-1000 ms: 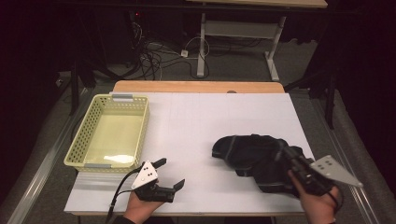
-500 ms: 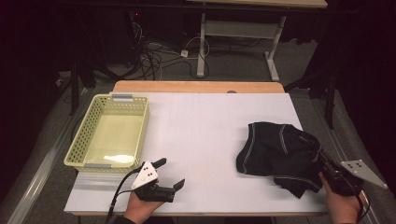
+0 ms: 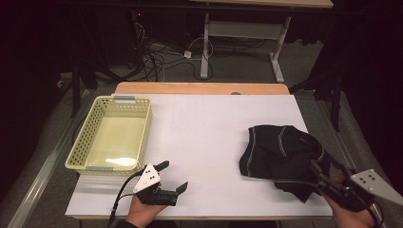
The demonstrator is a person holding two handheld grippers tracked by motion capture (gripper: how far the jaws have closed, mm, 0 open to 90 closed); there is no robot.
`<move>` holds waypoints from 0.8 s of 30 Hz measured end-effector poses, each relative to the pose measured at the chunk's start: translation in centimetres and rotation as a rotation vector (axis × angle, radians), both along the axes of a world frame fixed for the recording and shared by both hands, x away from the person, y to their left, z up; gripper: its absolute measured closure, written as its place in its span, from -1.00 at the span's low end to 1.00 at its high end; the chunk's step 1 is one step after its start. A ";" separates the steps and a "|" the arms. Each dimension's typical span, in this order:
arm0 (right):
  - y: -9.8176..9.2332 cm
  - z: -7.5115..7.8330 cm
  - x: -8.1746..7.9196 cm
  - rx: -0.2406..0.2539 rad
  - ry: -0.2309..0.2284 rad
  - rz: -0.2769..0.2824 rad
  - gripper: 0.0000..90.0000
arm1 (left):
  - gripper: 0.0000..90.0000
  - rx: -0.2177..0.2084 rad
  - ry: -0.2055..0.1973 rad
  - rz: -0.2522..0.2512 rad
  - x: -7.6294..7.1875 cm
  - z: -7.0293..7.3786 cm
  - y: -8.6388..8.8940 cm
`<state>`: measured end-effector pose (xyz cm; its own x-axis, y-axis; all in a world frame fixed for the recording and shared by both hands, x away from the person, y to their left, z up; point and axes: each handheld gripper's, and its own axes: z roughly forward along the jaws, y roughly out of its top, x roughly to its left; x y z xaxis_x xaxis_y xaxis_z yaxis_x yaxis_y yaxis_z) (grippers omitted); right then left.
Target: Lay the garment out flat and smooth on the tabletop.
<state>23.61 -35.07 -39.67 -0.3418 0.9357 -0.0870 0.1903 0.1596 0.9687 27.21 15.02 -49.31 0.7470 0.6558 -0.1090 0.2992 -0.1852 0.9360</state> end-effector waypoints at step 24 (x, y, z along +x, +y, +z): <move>3.8 -8.2 5.8 -0.262 0.447 -0.098 -0.56 | -0.94 0.015 0.000 -0.004 0.1 0.0 -0.1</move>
<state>29.37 -31.22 -47.91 -0.3110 0.9316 -0.1883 0.6021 0.3464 0.7193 27.27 14.87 -49.29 0.7497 0.6542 -0.0997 0.2987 -0.2001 0.9331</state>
